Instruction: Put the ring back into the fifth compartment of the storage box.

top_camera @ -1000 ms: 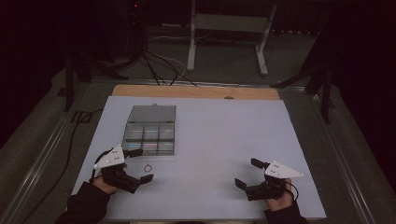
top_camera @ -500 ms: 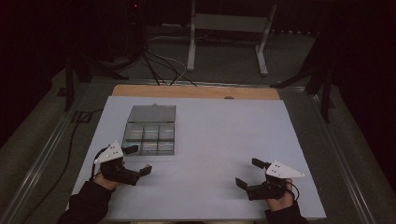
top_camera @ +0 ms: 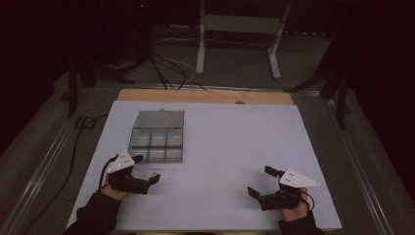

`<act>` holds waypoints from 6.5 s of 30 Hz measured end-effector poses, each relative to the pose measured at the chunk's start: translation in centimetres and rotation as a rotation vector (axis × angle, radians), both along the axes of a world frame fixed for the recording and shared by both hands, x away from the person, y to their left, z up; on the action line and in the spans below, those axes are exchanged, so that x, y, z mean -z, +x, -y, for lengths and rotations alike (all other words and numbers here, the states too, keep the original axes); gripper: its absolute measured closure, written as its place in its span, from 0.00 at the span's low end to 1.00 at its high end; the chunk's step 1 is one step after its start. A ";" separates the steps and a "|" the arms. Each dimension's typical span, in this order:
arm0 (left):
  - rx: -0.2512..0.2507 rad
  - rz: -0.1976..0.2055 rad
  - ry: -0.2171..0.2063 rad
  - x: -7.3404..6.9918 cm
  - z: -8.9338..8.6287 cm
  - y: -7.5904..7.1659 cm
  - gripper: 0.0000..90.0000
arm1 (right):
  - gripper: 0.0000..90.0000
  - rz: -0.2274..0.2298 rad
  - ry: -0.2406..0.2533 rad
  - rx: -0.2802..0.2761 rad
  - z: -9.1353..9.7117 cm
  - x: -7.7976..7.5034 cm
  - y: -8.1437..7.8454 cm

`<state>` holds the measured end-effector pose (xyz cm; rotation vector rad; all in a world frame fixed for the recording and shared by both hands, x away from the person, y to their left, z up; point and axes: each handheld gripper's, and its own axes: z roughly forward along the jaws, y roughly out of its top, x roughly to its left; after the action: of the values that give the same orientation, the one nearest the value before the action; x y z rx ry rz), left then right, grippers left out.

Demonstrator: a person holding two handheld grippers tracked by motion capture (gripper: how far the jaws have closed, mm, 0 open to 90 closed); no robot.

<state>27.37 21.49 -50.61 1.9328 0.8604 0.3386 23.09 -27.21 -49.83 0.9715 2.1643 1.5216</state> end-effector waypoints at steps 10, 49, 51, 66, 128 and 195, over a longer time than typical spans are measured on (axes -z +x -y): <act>-0.033 -0.087 0.061 0.8 0.9 -0.2 0.01 | 0.00 0.003 -0.005 0.000 0.0 0.0 -0.1; -0.112 -0.124 0.223 1.6 1.5 0.0 0.73 | 0.00 -0.004 -0.006 -0.009 0.0 0.0 -0.1; -0.116 -0.132 0.231 1.6 1.5 0.0 0.75 | 0.00 -0.006 -0.005 -0.010 0.0 0.0 -0.1; -0.116 -0.163 0.243 2.0 1.8 0.6 0.85 | 0.00 -0.014 -0.011 -0.008 0.0 0.1 0.0; -0.100 -0.102 0.260 0.0 2.6 0.0 1.00 | 0.00 -0.008 -0.014 -0.006 0.0 0.1 -0.1; -0.166 -0.009 0.161 -3.6 1.6 4.5 1.00 | 0.00 -0.021 -0.013 -0.003 0.0 0.3 -0.1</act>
<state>31.91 19.90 -47.05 2.0160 1.0298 0.5120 23.03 -27.20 -50.10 0.9848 2.1882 1.5029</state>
